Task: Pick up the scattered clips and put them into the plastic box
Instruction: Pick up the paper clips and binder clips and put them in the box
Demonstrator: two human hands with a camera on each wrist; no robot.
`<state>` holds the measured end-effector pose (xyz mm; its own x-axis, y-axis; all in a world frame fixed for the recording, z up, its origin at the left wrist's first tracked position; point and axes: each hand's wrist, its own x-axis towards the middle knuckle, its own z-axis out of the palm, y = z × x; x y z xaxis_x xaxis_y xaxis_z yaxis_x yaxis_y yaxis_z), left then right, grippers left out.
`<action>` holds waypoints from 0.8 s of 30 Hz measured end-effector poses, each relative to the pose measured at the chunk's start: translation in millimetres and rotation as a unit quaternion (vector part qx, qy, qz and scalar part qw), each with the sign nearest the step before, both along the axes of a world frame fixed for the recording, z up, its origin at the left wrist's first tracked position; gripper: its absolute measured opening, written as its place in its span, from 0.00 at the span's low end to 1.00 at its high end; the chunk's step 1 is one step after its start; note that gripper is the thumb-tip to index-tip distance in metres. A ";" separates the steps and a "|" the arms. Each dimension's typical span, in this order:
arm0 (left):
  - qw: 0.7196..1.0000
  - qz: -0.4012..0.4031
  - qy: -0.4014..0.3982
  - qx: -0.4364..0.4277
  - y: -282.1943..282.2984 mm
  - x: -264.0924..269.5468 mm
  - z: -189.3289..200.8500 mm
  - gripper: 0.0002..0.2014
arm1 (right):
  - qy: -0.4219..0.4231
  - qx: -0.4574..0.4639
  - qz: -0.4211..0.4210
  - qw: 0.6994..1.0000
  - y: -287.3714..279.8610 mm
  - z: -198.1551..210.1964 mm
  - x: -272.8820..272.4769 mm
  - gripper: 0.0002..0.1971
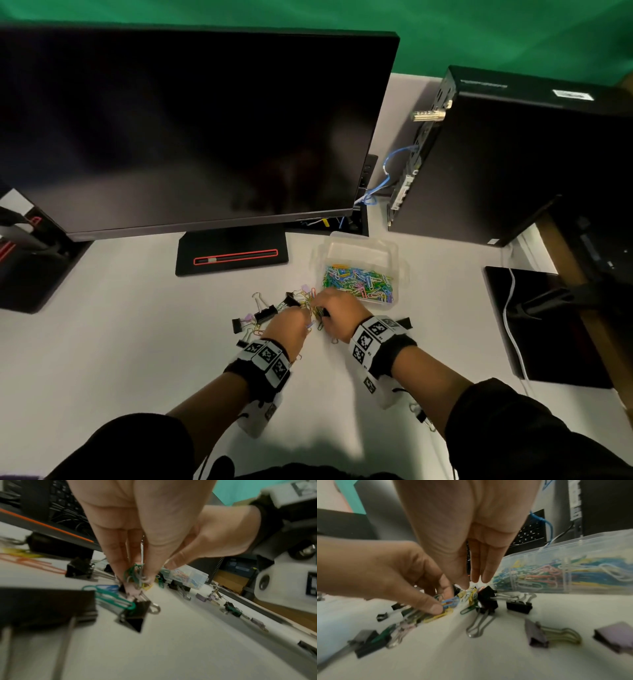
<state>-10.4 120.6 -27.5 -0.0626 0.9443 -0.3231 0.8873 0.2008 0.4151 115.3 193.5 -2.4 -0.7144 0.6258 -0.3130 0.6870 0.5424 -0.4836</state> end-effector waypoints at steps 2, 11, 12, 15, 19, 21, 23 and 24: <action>0.999 0.036 -0.039 -0.001 -0.9 -8.9 -0.4 0.10 | -0.035 0.006 0.027 0.999 -1.0 -3.6 -2.1 0.24; 0.981 0.066 -0.179 -0.026 0.6 -38.6 5.2 0.14 | -0.011 0.026 0.044 0.999 -9.3 -21.0 5.1 0.22; 0.980 0.068 -0.186 -0.024 1.4 -41.2 5.0 0.14 | 0.000 0.018 0.028 0.999 -9.6 -21.4 7.4 0.21; 0.974 0.087 -0.211 -0.010 5.2 -48.0 4.7 0.13 | 0.021 0.001 -0.005 1.000 -8.8 -21.7 11.5 0.28; 0.950 0.157 -0.268 -0.003 10.8 -54.4 2.4 0.12 | -0.041 -0.008 0.017 0.999 -11.5 -22.9 6.1 0.45; 0.929 0.190 -0.318 -0.004 14.3 -56.0 2.9 0.12 | -0.056 0.004 0.023 0.998 -14.6 -24.4 3.3 0.44; 0.905 0.221 -0.363 -0.009 18.4 -56.9 3.7 0.13 | -0.062 0.018 0.035 0.997 -18.9 -24.6 3.0 0.38; 0.897 0.233 -0.375 -0.010 20.6 -57.3 4.0 0.14 | -0.052 0.023 0.040 0.998 -21.0 -25.3 3.8 0.33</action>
